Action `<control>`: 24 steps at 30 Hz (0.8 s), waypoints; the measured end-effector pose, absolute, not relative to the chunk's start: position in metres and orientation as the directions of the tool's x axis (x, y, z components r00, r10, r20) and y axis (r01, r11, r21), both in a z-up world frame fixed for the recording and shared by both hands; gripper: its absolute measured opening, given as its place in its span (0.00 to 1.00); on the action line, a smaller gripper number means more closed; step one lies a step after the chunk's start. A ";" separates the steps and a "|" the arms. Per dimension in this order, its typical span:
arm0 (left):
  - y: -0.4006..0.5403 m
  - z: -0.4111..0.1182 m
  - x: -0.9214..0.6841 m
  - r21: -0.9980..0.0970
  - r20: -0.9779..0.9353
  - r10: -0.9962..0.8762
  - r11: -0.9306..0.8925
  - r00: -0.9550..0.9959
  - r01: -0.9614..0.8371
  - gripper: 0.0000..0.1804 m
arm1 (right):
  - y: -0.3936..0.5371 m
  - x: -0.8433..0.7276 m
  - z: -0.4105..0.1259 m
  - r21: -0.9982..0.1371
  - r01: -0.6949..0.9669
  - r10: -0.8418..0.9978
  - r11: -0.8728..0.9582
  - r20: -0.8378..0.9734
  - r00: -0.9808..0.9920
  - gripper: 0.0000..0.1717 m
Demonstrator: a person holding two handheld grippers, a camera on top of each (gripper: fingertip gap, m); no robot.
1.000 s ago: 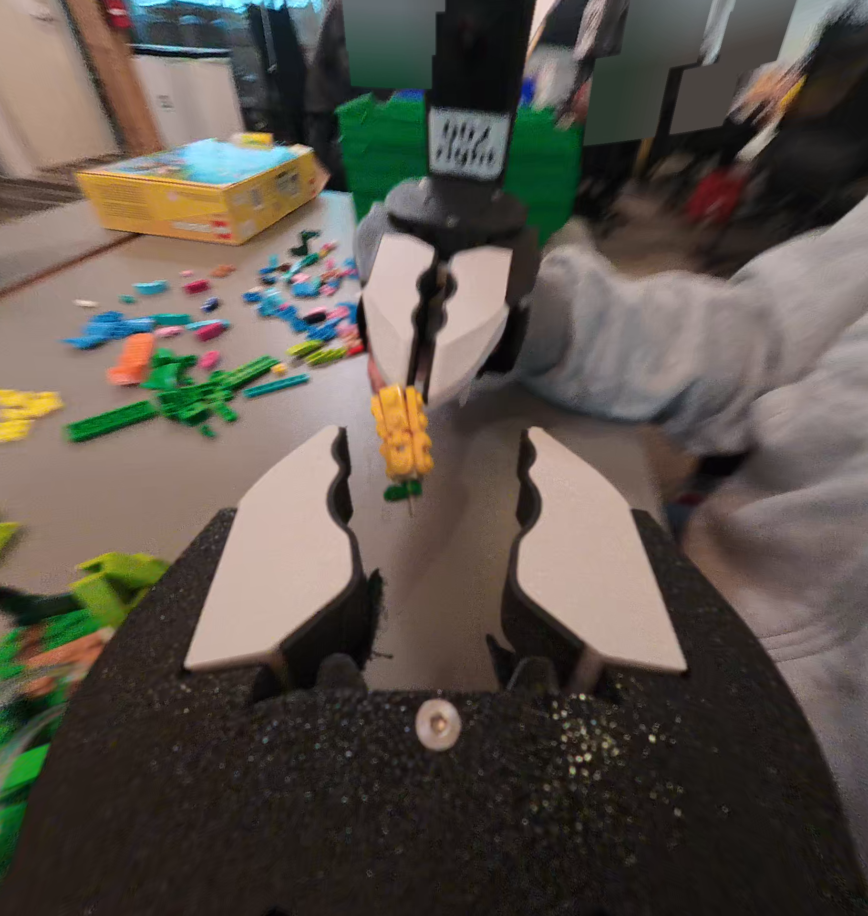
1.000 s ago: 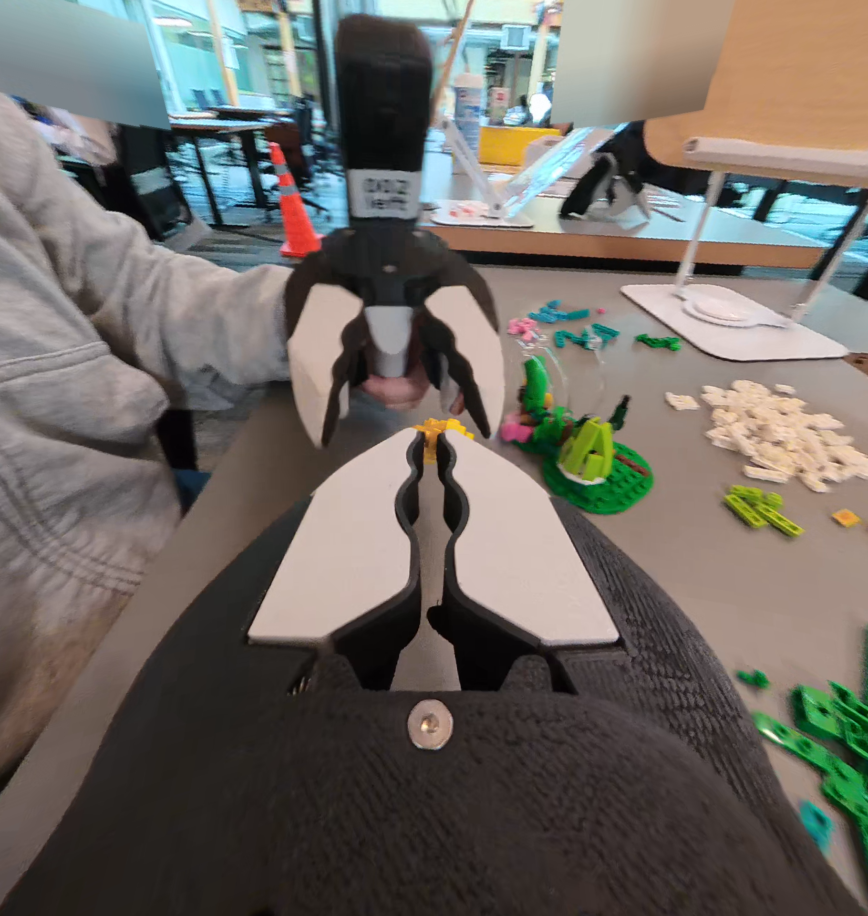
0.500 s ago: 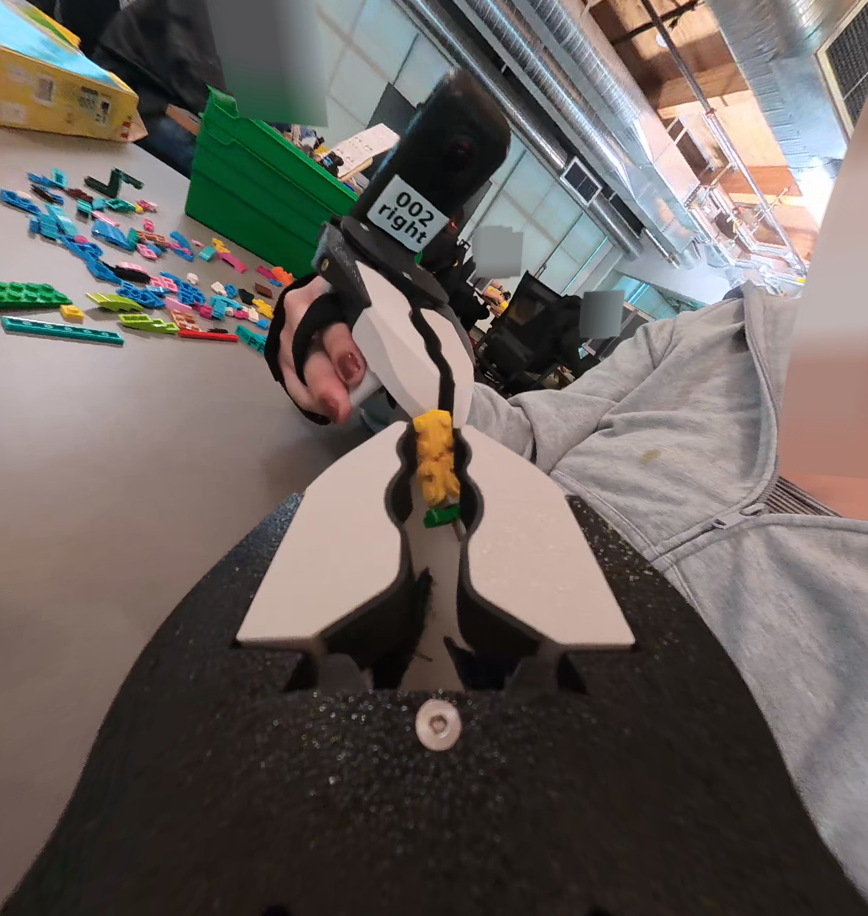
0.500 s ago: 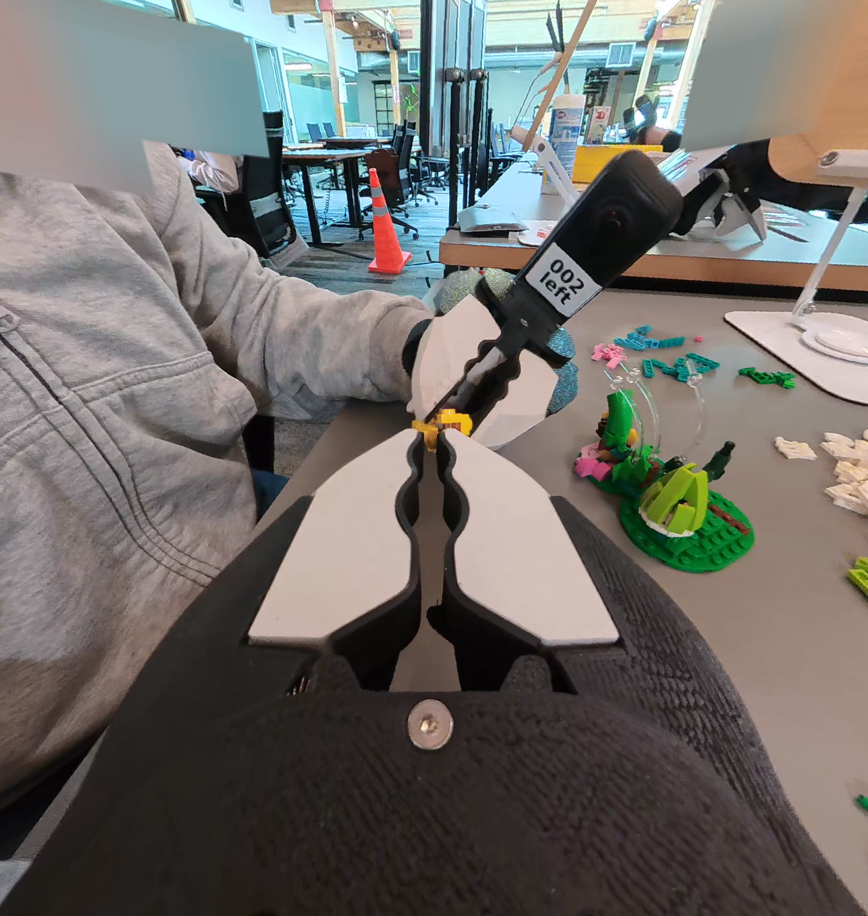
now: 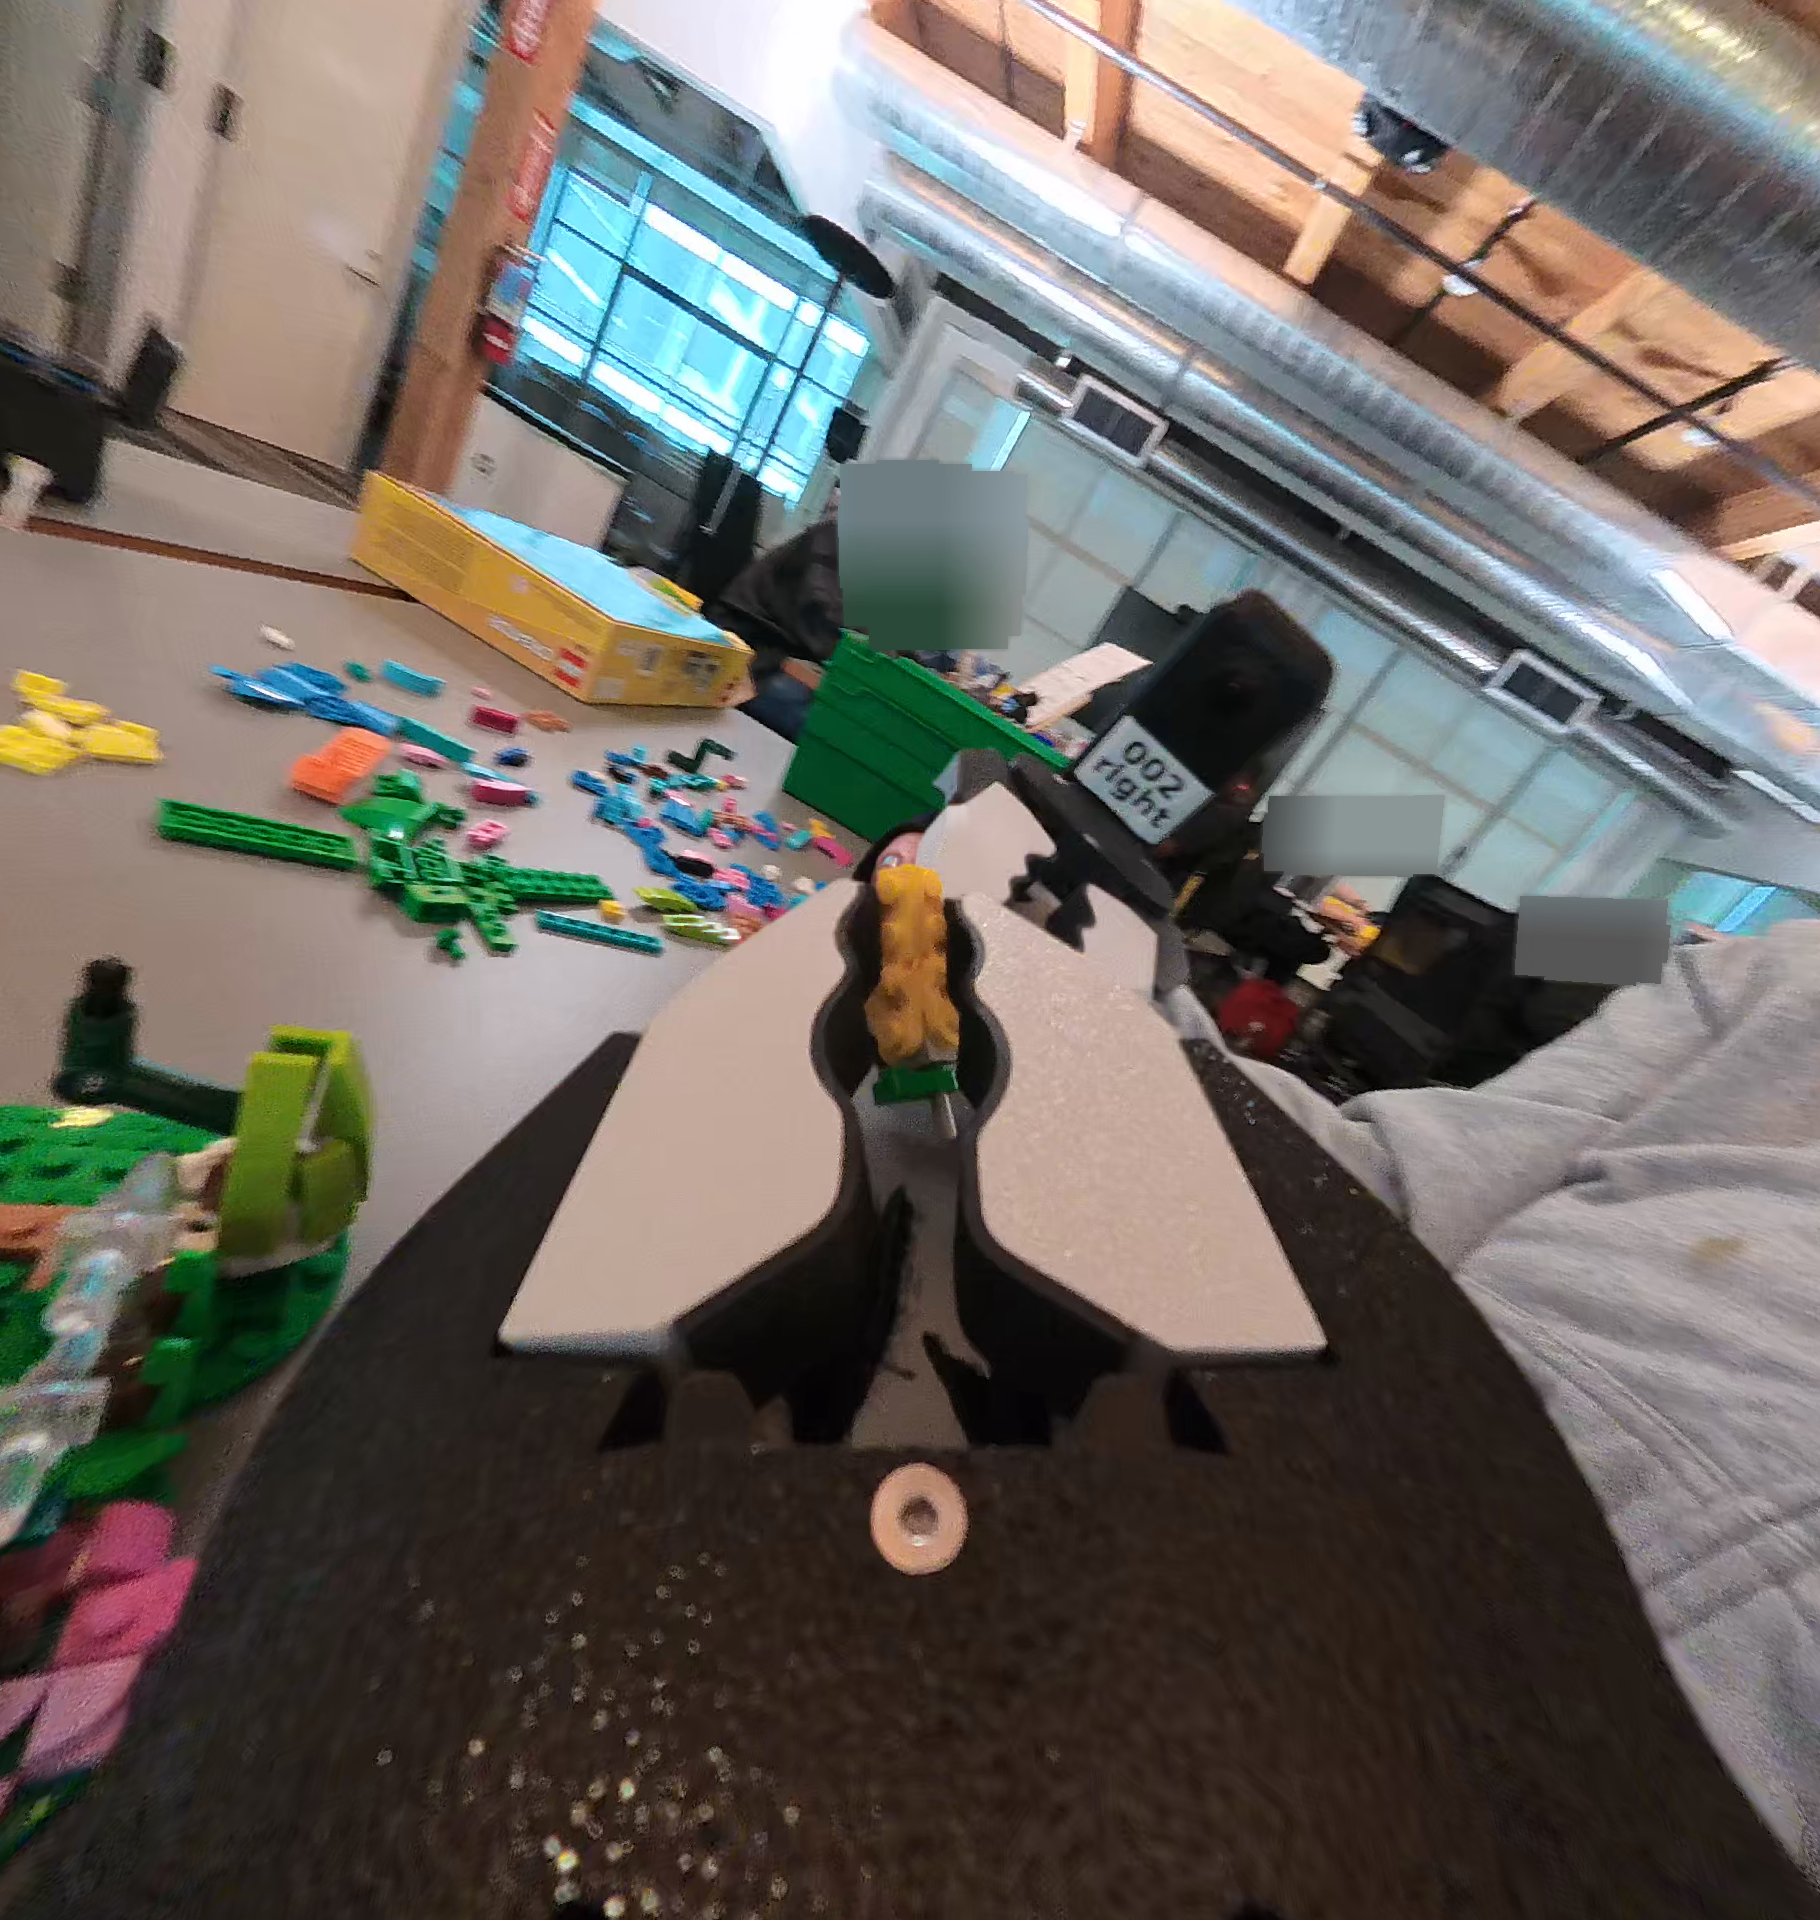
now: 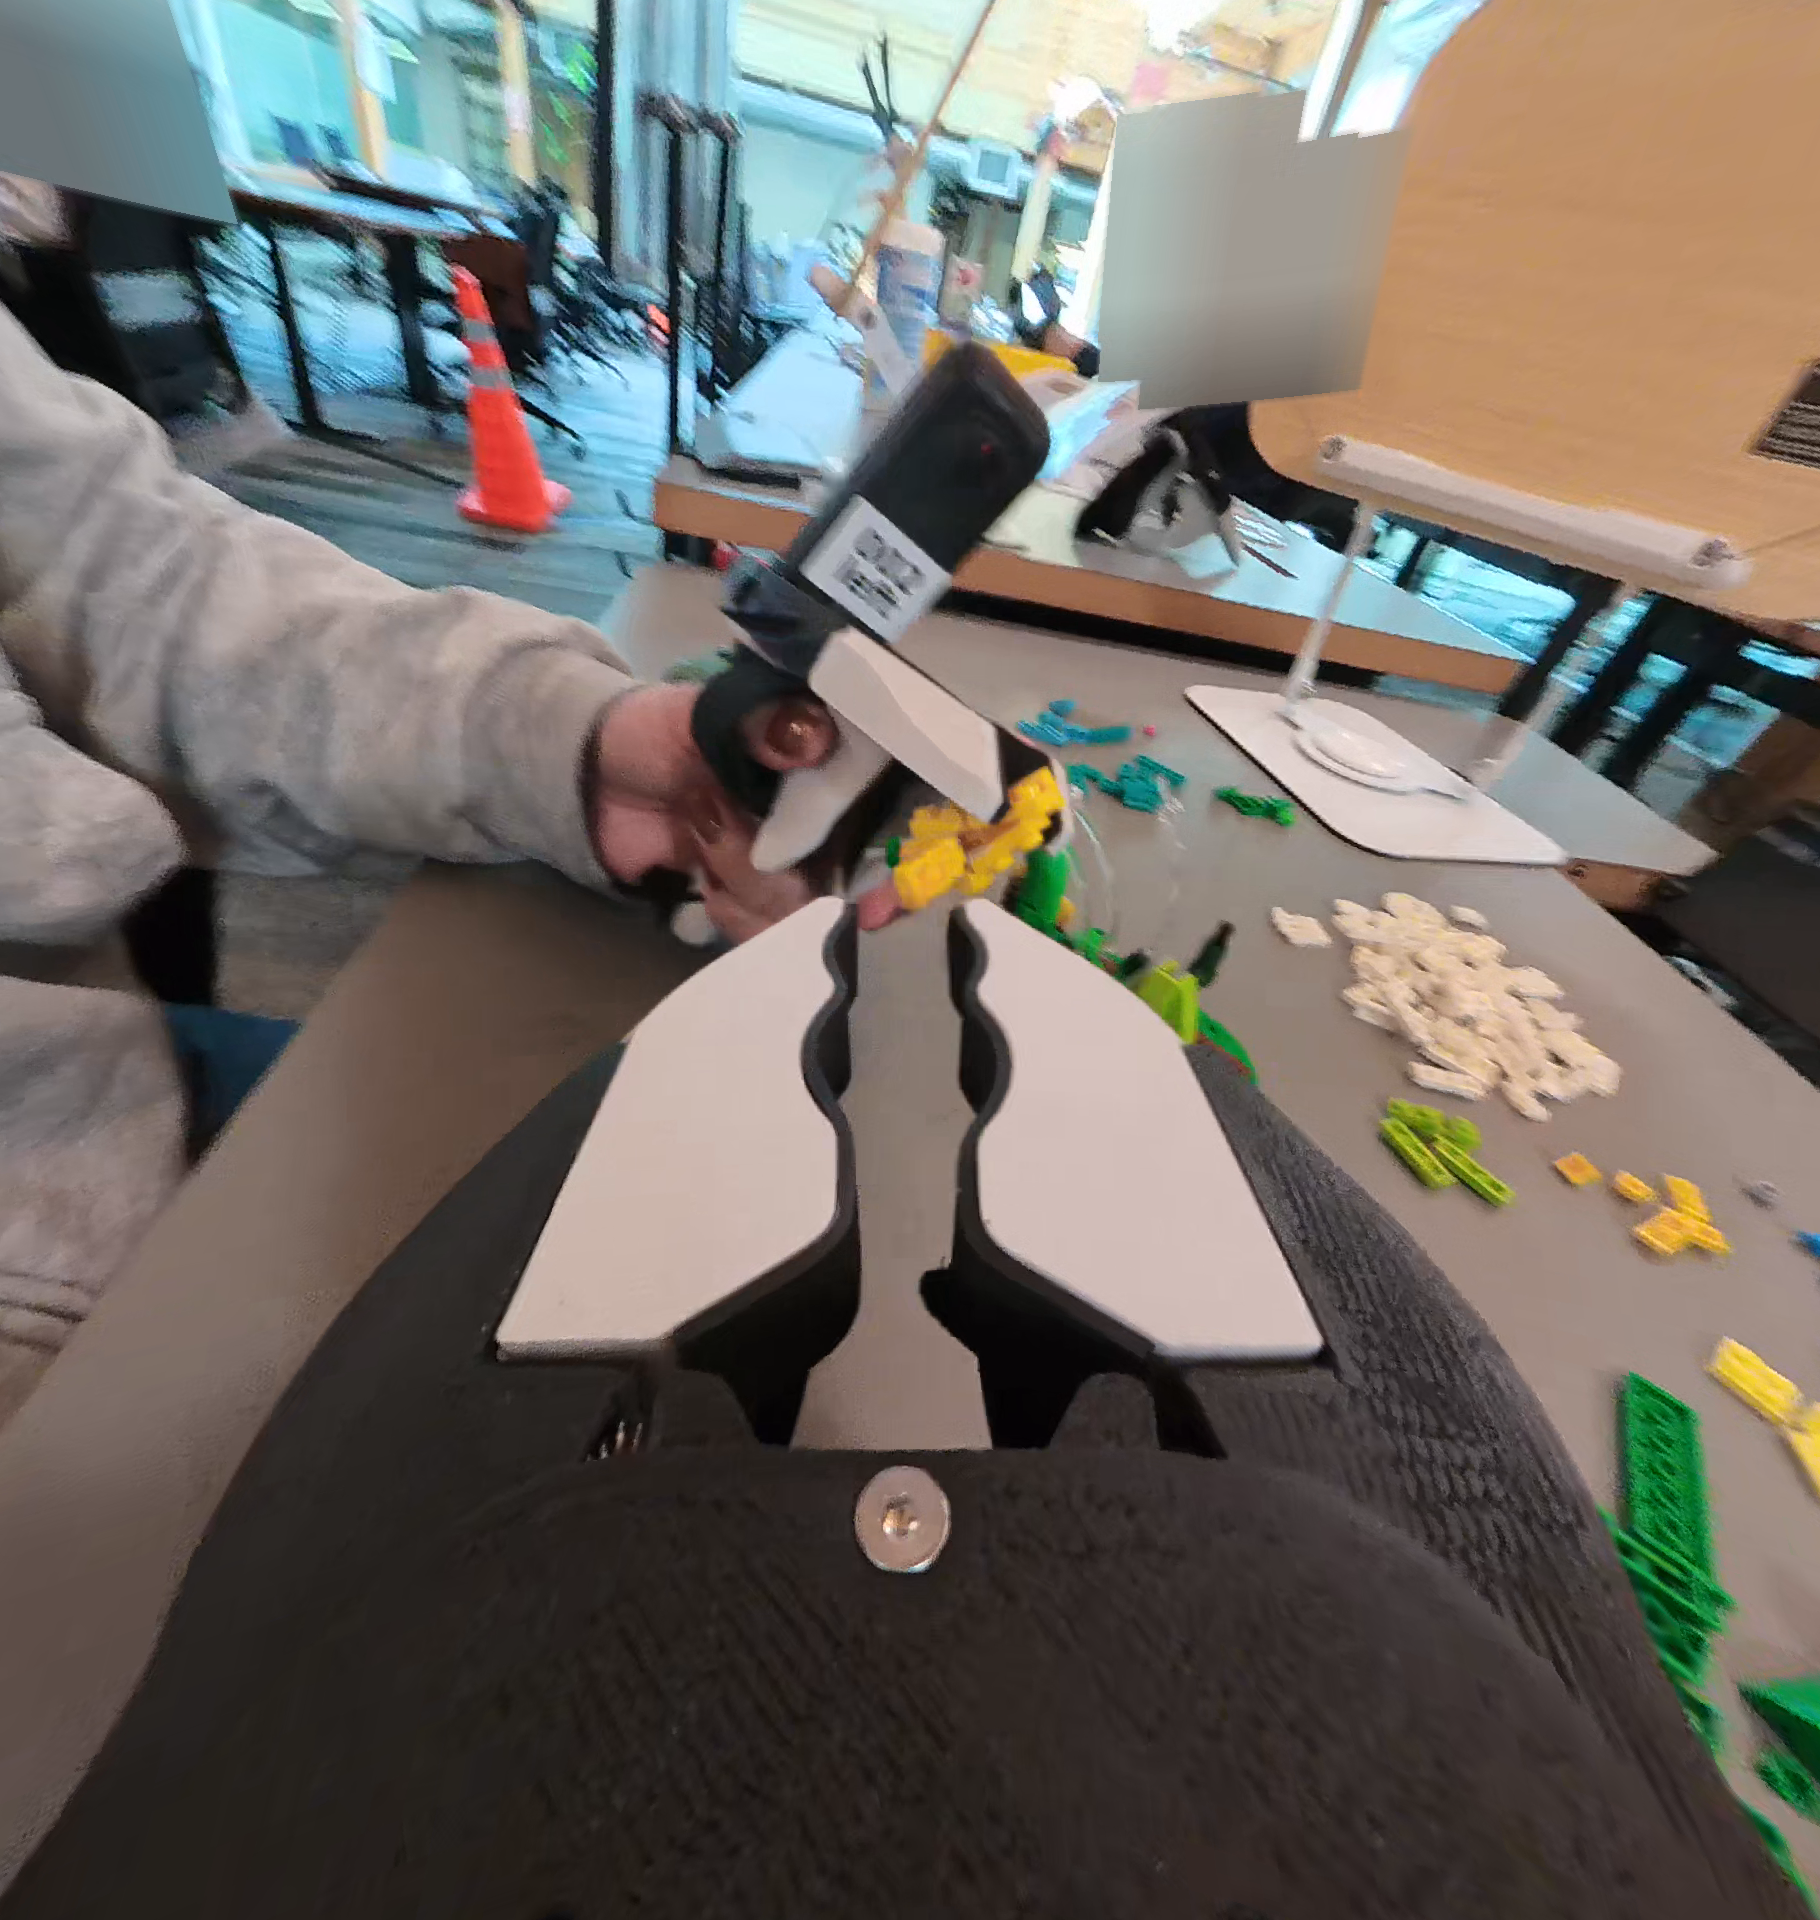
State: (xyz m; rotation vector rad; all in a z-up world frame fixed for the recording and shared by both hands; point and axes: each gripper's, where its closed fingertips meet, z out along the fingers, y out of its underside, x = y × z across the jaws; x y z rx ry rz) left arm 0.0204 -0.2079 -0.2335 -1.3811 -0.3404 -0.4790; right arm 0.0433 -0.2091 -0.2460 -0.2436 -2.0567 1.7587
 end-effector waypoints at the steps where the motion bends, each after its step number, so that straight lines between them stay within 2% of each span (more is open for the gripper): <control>1: -0.208 -0.235 0.018 -0.862 0.485 -0.088 0.119 0.870 0.492 0.06 | -0.209 0.039 -0.250 -0.965 -0.144 0.422 0.219 0.227 -0.878 0.12; 2: -0.208 -0.237 0.016 -0.876 0.466 -0.055 0.114 0.883 0.469 0.06 | -0.210 0.034 -0.252 -0.956 -0.153 0.444 0.251 0.254 -0.859 0.14; 6: -0.203 -0.243 0.016 -0.901 0.427 0.008 0.087 0.904 0.425 0.07 | -0.218 0.030 -0.255 -0.927 -0.200 0.465 0.317 0.335 -0.820 0.10; 8: -0.203 -0.244 0.016 -0.894 0.441 0.002 0.093 0.897 0.439 0.07 | -0.216 0.026 -0.256 -0.912 -0.217 0.486 0.348 0.374 -0.790 0.04; 10: -0.203 -0.246 0.015 -0.885 0.460 -0.001 0.086 0.888 0.458 0.06 | -0.215 0.025 -0.256 -0.908 -0.215 0.486 0.361 0.379 -0.788 0.03; 18: -0.204 -0.250 0.029 -0.809 0.583 -0.161 -0.022 0.796 0.588 0.11 | -0.212 0.029 -0.252 -0.899 -0.245 0.465 0.362 0.402 -0.789 0.02; 24: -0.207 -0.241 0.029 -0.797 0.583 -0.206 0.046 0.786 0.603 0.08 | -0.214 0.031 -0.247 -0.899 -0.263 0.463 0.349 0.410 -0.786 0.02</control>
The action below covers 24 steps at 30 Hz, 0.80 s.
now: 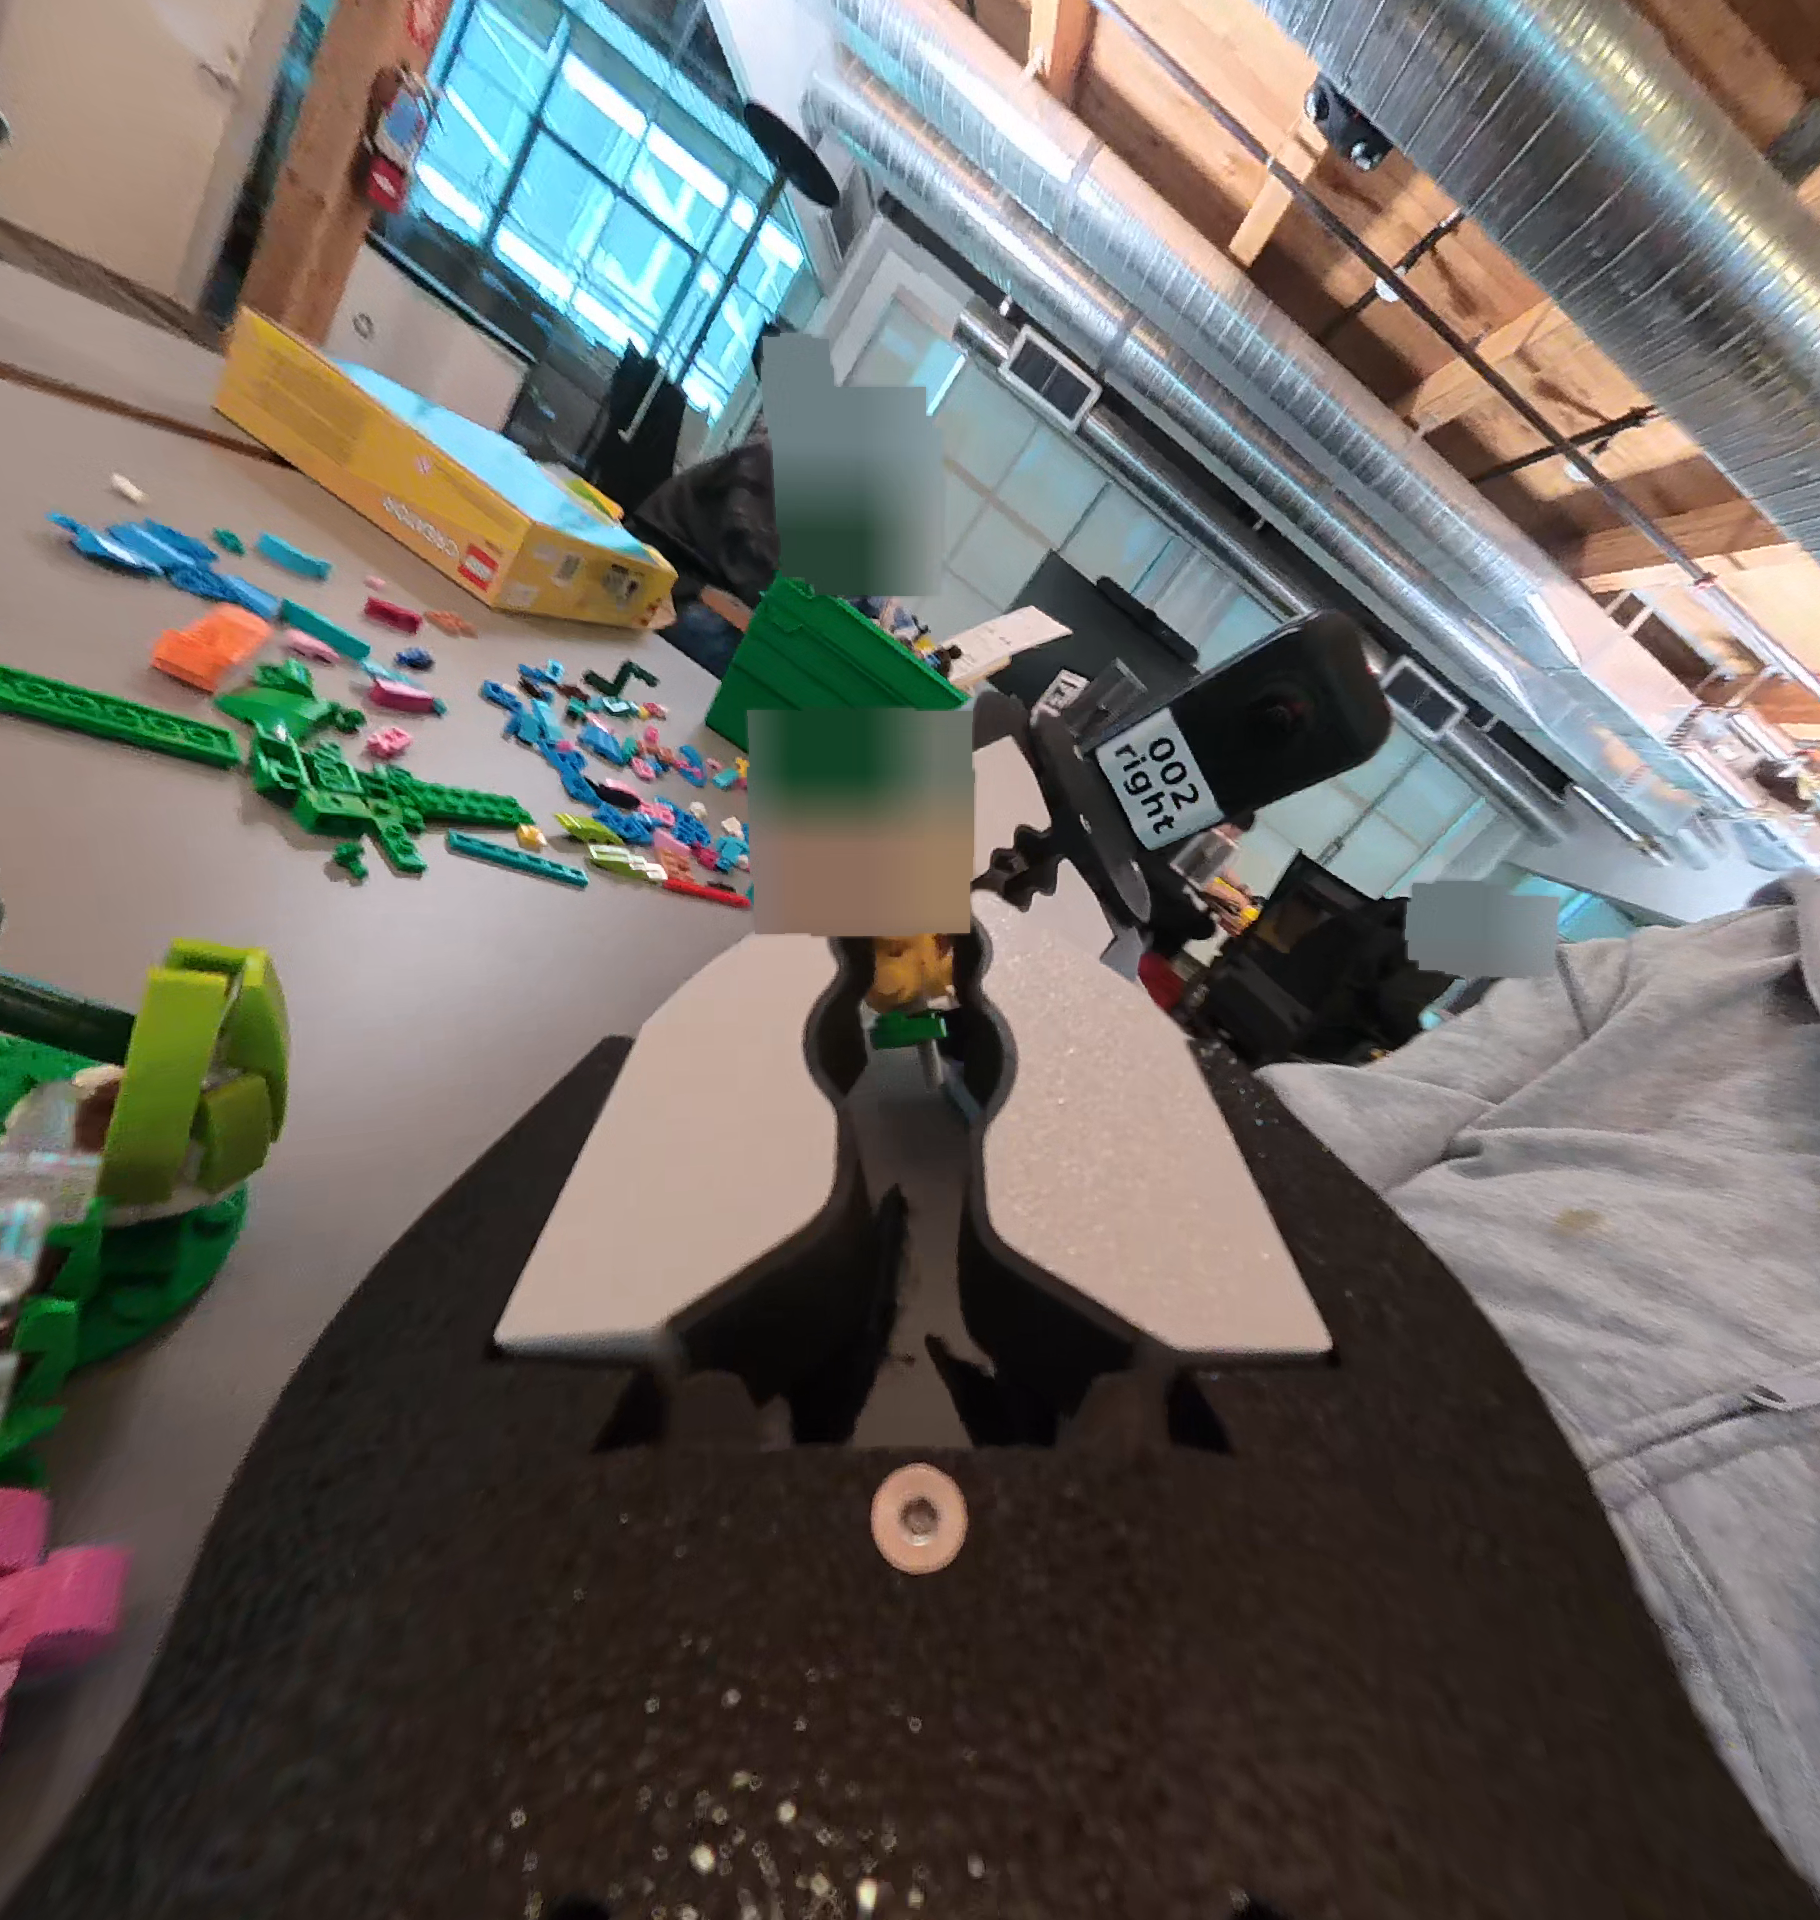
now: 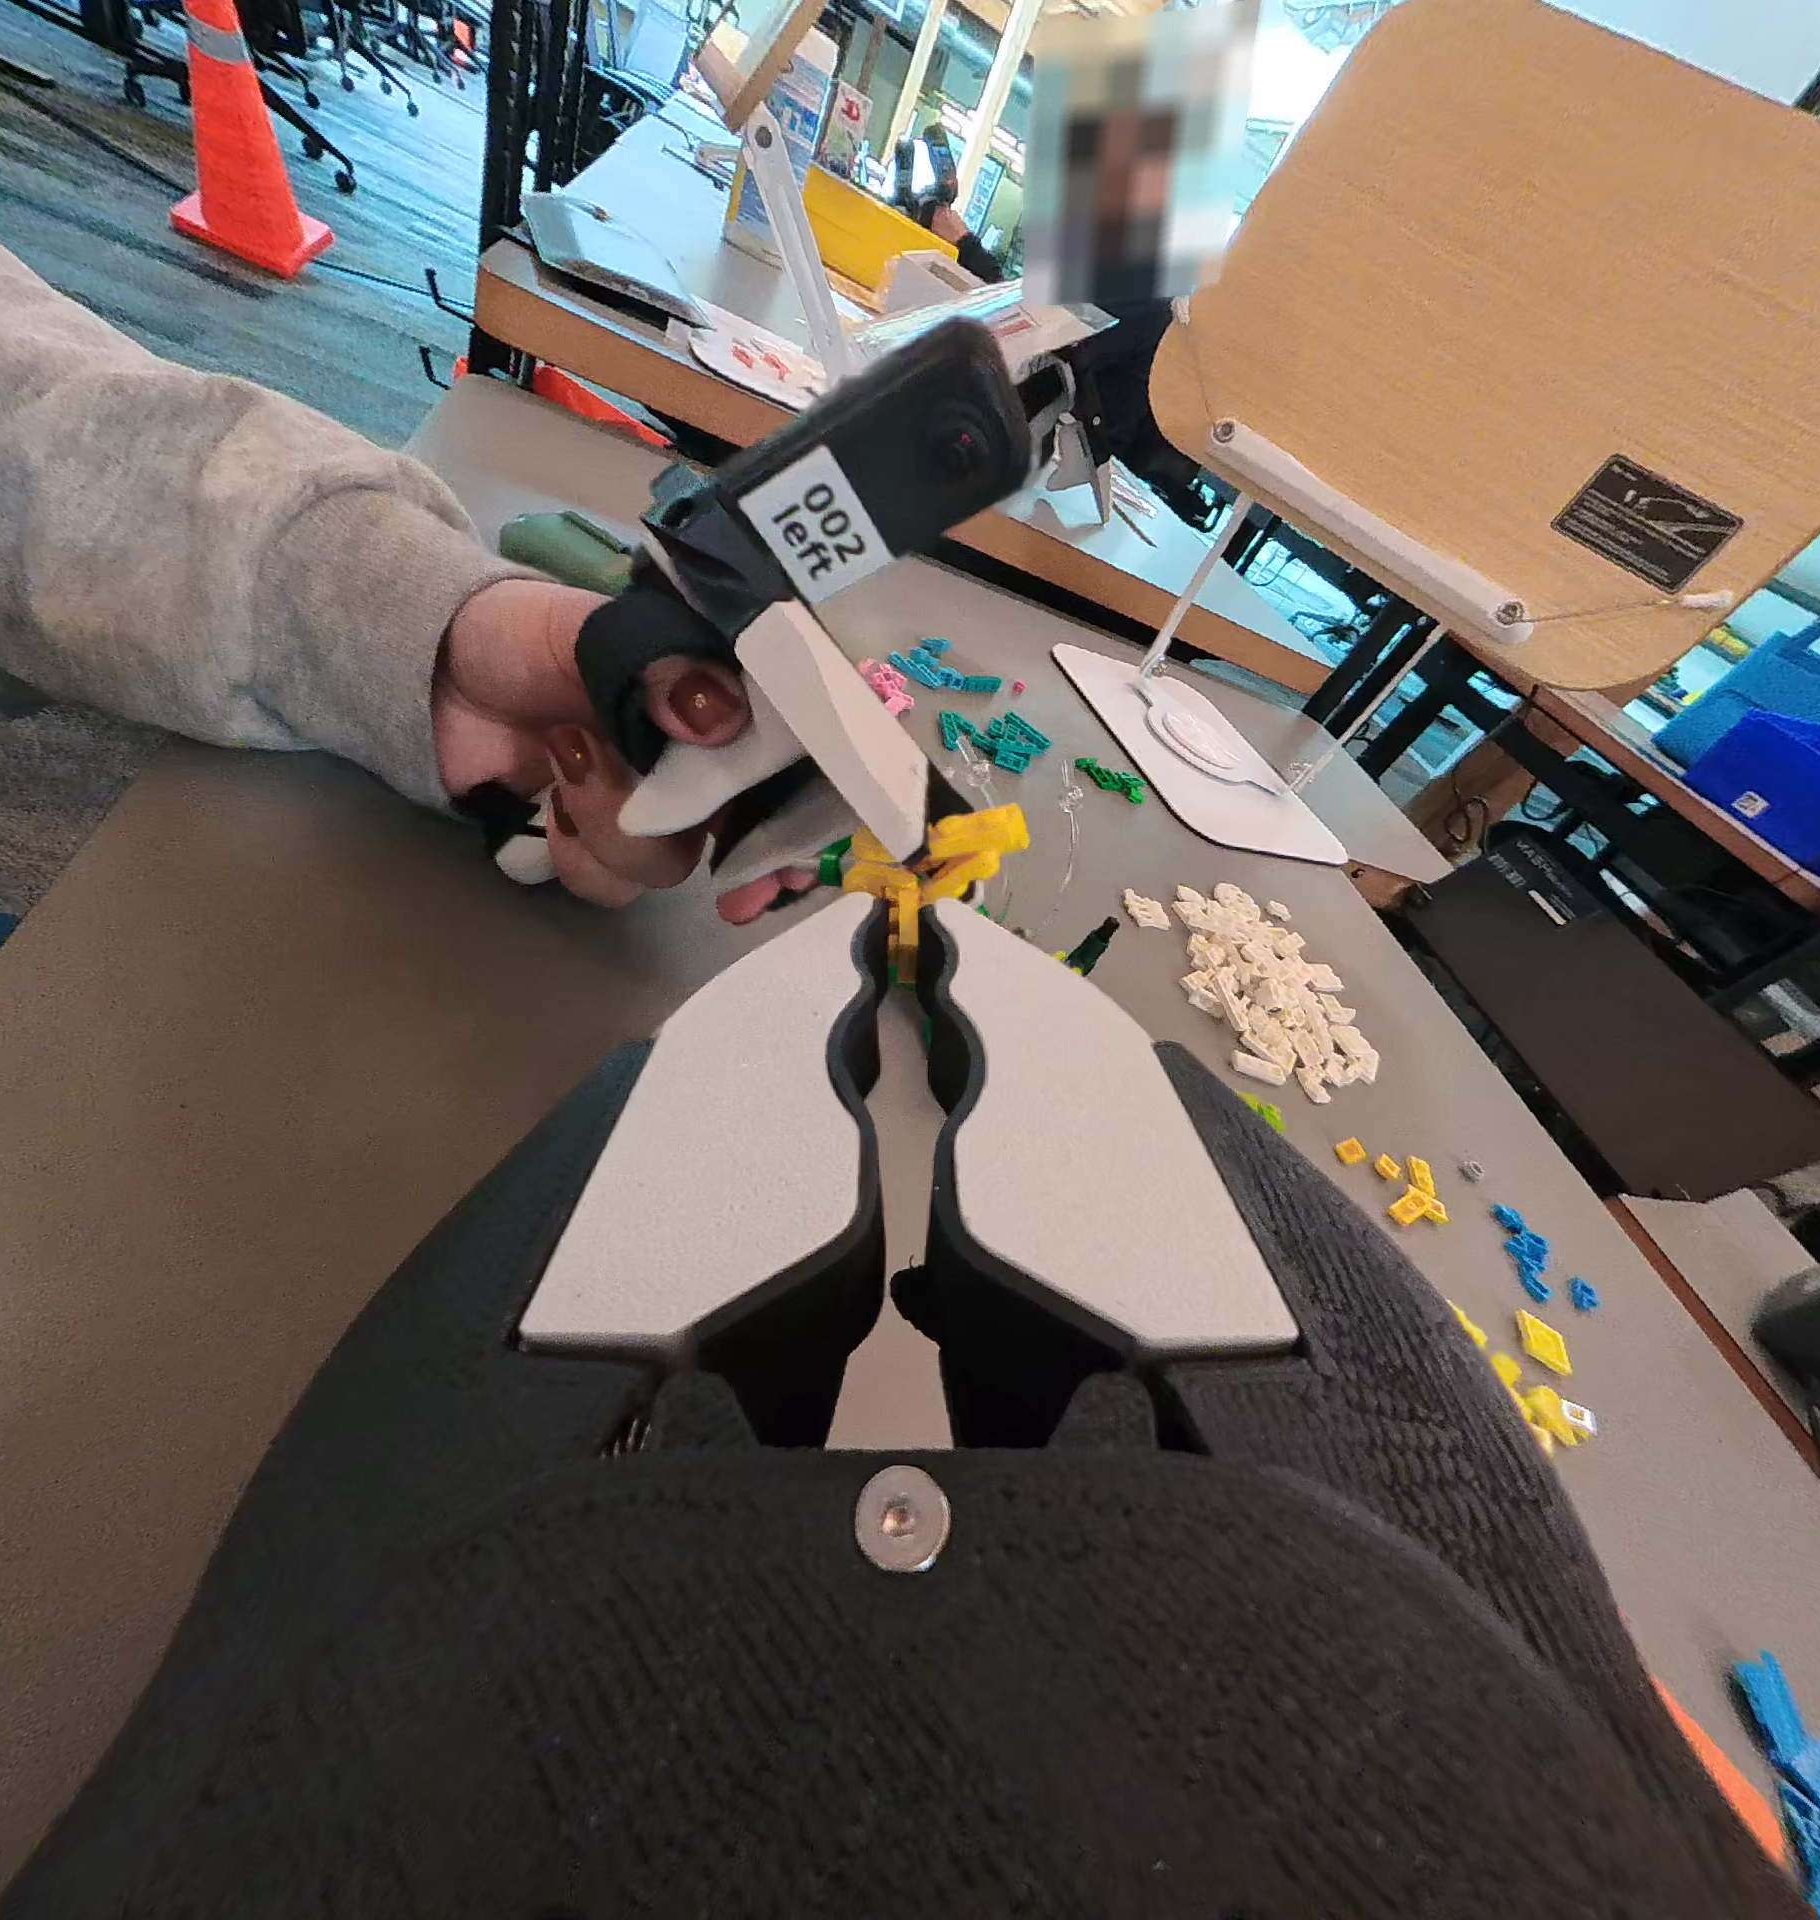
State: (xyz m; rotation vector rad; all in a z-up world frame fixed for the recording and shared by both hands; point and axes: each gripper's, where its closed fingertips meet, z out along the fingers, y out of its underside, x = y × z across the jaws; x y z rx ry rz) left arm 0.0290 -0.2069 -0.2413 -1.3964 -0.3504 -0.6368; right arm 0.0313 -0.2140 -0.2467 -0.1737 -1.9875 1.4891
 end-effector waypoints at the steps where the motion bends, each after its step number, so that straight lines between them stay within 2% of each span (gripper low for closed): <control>1: -0.207 -0.239 0.029 -0.809 0.563 -0.192 0.072 0.804 0.583 0.08 | -0.214 0.031 -0.245 -0.900 -0.269 0.470 0.343 0.412 -0.781 0.02; 4: -0.208 -0.234 0.026 -0.820 0.540 -0.151 0.130 0.828 0.558 0.08 | -0.211 0.031 -0.243 -0.910 -0.255 0.480 0.326 0.392 -0.785 0.02; 7: -0.241 -0.214 -0.012 -0.738 0.592 -0.100 0.331 0.800 0.587 0.08 | -0.189 0.025 -0.242 -0.939 -0.198 0.531 0.281 0.324 -0.783 0.02; 10: -0.242 -0.219 -0.009 -0.800 0.547 -0.050 0.263 0.836 0.539 0.08 | -0.174 0.022 -0.239 -0.967 -0.137 0.555 0.215 0.237 -0.798 0.02; 13: -0.216 -0.234 0.019 -0.855 0.498 -0.076 0.122 0.864 0.504 0.08 | -0.178 0.021 -0.277 -0.939 0.013 0.505 0.345 0.174 -0.845 0.02; 16: -0.204 -0.247 0.030 -0.892 0.450 -0.059 0.028 0.891 0.452 0.08 | -0.179 0.019 -0.306 -0.867 0.078 0.487 0.492 0.200 -0.850 0.02; 21: -0.208 -0.247 0.027 -0.866 0.495 -0.089 0.031 0.865 0.499 0.08 | -0.179 0.022 -0.325 -0.813 0.151 0.471 0.562 0.164 -0.867 0.02; 24: -0.209 -0.244 0.032 -0.845 0.523 -0.158 0.036 0.838 0.534 0.08 | -0.180 0.023 -0.328 -0.815 0.173 0.466 0.554 0.131 -0.875 0.09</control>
